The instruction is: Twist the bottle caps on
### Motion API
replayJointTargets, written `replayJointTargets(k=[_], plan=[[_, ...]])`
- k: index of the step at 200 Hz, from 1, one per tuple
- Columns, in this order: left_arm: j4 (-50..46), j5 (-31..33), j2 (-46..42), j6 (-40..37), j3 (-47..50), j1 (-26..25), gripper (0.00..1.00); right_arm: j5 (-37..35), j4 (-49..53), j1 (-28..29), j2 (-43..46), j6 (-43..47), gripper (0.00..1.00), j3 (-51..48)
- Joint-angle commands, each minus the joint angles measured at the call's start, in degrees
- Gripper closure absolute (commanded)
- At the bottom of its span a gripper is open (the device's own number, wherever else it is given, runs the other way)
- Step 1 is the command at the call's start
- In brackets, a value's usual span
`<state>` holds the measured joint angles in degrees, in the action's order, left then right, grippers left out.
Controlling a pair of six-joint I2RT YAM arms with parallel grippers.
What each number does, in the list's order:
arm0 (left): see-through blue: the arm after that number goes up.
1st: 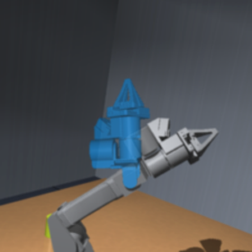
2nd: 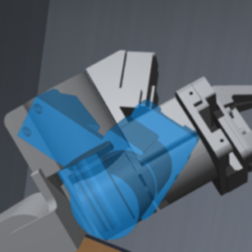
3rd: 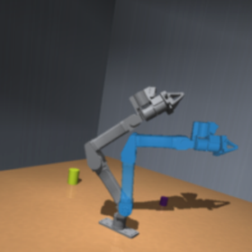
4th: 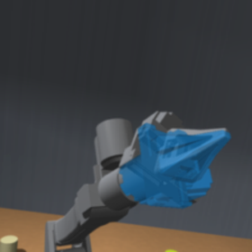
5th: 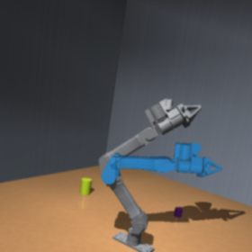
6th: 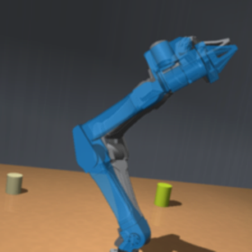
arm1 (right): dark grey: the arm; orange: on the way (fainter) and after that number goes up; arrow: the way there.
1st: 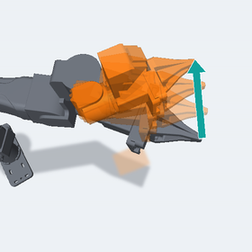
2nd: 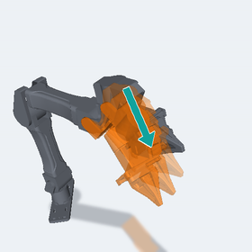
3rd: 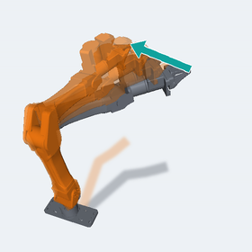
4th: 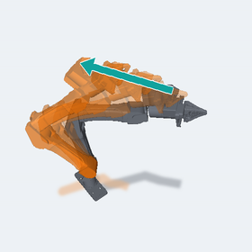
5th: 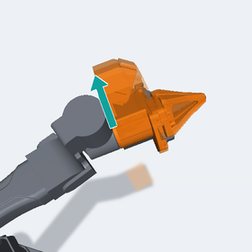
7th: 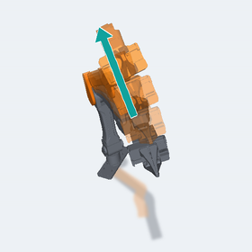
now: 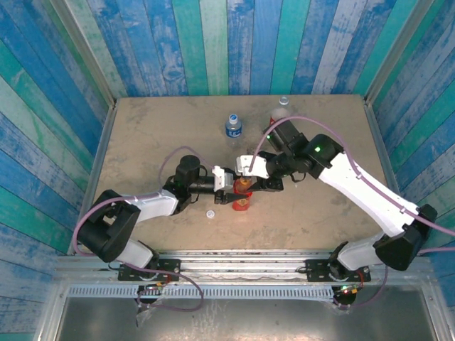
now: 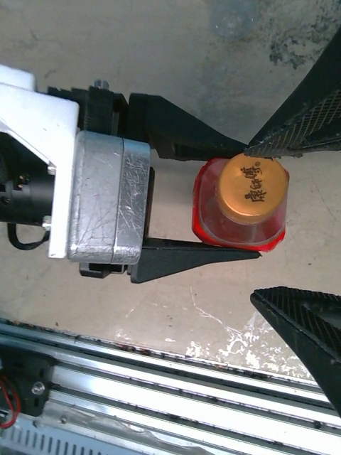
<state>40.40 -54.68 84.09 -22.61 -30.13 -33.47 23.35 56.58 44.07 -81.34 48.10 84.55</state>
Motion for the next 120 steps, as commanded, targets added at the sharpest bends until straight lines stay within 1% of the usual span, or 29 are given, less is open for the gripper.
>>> replayJointTargets(k=[1, 71, 120], plan=[[-4.35, -1.84, -1.05, -0.41, -0.28, -0.36, 0.4, -1.55, 3.38, -0.48, -2.11, 0.99, 0.51, 2.26], [-4.97, -1.84, -0.91, -0.83, -0.46, -0.36, 0.4, -1.53, 3.89, -1.31, -6.58, 0.38, 0.55, 5.16], [-5.23, -1.84, -0.69, -0.94, -0.59, -0.35, 0.4, -1.03, 4.93, -1.54, -7.95, -0.23, 0.63, 5.85]])
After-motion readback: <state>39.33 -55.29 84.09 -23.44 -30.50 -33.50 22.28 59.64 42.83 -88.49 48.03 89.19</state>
